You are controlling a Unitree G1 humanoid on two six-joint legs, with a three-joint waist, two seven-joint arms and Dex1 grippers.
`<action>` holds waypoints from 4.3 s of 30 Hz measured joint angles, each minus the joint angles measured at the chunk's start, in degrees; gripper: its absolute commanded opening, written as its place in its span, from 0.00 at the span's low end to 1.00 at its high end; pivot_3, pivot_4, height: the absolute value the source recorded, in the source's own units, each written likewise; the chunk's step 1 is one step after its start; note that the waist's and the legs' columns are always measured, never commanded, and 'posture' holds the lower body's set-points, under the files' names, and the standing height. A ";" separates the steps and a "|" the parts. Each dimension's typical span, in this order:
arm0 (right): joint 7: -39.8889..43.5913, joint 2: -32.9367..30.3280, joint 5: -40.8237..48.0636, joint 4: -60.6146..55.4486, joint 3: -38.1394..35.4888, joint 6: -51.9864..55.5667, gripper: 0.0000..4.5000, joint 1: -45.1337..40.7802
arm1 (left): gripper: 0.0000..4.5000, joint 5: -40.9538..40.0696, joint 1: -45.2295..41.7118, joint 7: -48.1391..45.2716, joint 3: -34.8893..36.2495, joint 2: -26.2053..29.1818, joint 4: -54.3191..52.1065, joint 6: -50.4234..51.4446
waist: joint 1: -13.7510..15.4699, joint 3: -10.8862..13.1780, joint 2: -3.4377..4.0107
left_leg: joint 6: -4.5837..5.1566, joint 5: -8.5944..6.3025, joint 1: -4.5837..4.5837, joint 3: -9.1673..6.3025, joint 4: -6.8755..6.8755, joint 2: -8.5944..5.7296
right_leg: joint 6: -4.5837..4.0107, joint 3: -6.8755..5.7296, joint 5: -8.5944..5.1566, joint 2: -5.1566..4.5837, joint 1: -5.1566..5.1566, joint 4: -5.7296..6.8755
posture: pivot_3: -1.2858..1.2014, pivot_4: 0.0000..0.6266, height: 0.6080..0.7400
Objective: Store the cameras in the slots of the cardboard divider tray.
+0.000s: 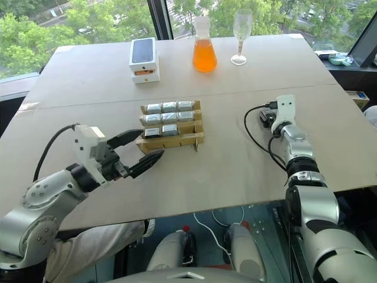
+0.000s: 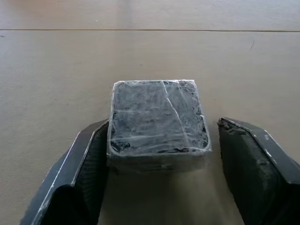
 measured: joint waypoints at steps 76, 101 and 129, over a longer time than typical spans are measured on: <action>18.06 -11.75 -21.74 -33.87 36.96 -47.41 1.00 6.34 | 0.18 19.97 -55.18 -50.61 -29.55 4.58 56.43 -5.46 | 1.30 0.07 0.02 | -0.17 0.11 -0.07 0.17 0.40 0.04 | 0.02 0.19 -0.02 0.23 -0.12 0.20 | 0.52 0.24 1.00; 17.50 -8.11 24.68 -81.39 14.25 3.11 1.00 58.16 | 0.18 36.73 -72.52 -51.38 -29.12 -10.83 104.77 -41.28 | 1.51 0.06 -0.14 | 0.08 -0.04 -0.33 -0.24 0.77 -0.03 | 0.28 -0.14 -0.16 0.59 -0.11 0.27 | 0.52 0.24 1.00; 26.07 -5.26 22.72 -79.35 11.51 -2.53 1.00 57.94 | 0.18 43.25 -73.88 -53.64 -28.80 -12.26 106.64 -38.69 | 1.45 0.06 -0.16 | 0.06 -0.03 -0.32 -0.28 0.81 -0.02 | 0.27 -0.16 -0.16 0.68 -0.10 0.31 | 0.52 0.24 1.00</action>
